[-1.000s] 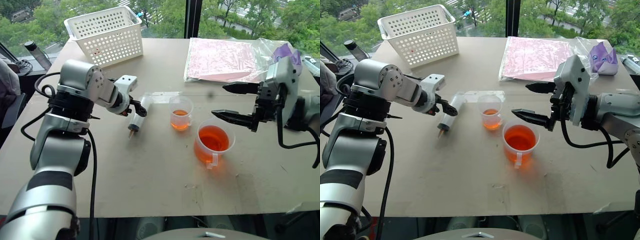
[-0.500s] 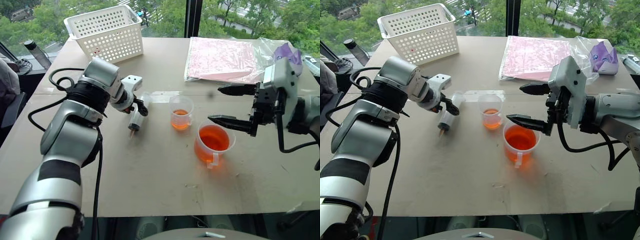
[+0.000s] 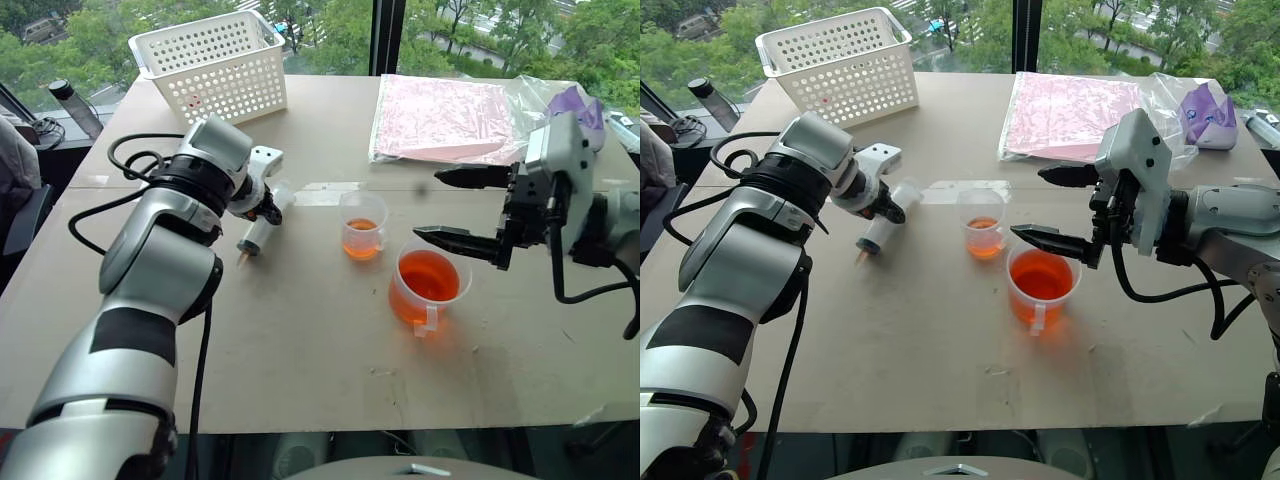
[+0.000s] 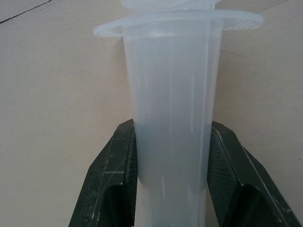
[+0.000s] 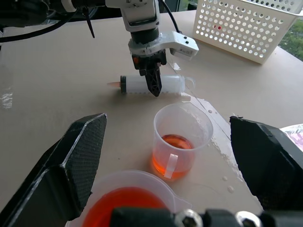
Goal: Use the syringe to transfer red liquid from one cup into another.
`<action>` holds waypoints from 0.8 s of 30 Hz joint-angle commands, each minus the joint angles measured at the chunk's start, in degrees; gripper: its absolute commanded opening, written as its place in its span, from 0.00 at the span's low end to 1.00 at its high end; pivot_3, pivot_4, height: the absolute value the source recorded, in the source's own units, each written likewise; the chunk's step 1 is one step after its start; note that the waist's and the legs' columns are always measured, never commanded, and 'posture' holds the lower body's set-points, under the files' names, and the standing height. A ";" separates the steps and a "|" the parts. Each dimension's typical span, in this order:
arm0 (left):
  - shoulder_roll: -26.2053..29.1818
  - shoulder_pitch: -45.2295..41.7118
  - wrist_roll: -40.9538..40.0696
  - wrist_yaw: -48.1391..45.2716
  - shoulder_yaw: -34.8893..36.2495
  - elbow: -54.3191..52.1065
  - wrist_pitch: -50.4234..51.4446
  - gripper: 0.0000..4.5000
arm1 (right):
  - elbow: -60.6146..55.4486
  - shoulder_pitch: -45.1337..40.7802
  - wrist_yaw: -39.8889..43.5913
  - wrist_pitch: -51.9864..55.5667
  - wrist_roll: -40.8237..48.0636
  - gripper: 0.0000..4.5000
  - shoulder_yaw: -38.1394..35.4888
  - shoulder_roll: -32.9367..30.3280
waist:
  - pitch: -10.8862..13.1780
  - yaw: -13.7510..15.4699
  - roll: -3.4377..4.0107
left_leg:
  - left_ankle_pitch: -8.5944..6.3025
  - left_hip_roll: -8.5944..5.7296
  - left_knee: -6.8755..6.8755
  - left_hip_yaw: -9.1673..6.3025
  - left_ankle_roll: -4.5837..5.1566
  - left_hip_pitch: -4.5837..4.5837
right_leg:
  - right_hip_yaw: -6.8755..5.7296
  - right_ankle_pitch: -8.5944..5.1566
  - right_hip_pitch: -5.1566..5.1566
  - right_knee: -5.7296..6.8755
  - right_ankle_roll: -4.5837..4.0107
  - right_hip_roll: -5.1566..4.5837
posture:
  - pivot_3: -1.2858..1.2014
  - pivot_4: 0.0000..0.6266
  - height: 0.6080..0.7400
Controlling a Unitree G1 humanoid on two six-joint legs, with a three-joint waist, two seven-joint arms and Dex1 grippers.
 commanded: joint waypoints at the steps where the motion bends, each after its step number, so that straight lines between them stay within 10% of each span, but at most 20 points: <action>1: 0.45 -0.95 0.71 0.69 5.25 -1.65 -2.47 0.30 | -1.34 -0.57 -0.22 -0.23 0.61 0.99 -1.64 0.00 | 0.00 0.00 0.00 | 0.00 0.00 0.01 -0.01 0.00 -0.01 | 0.00 0.00 0.00 0.00 0.00 0.00 | 0.52 0.24 1.00; 10: 8.07 4.43 -7.17 -5.28 22.02 -23.88 -7.05 0.30 | -0.27 -0.84 -0.29 0.34 1.82 0.99 -2.78 -0.44 | 0.00 -0.41 0.01 | 0.00 0.03 0.03 -0.04 0.00 -0.04 | -0.01 0.00 0.00 -0.02 0.00 -0.02 | 0.52 0.24 1.00; 17: 6.03 9.39 -19.78 -1.23 47.76 -35.78 -10.07 0.30 | 2.20 -1.99 0.25 0.54 2.40 0.99 -3.92 -0.88 | -0.02 -0.88 -0.02 | 0.00 0.03 0.19 -0.06 0.00 0.02 | -0.04 0.00 0.02 0.39 0.01 -0.04 | 0.52 0.24 1.00; 24: -1.10 17.81 -31.94 -5.10 53.90 -52.46 -16.87 0.30 | 6.52 -2.37 0.30 -1.97 2.68 0.99 -8.85 0.17 | -0.08 -0.78 -0.05 | 0.00 0.02 0.26 -0.06 0.00 0.05 | -0.07 0.00 0.04 0.64 0.00 -0.08 | 0.52 0.24 1.00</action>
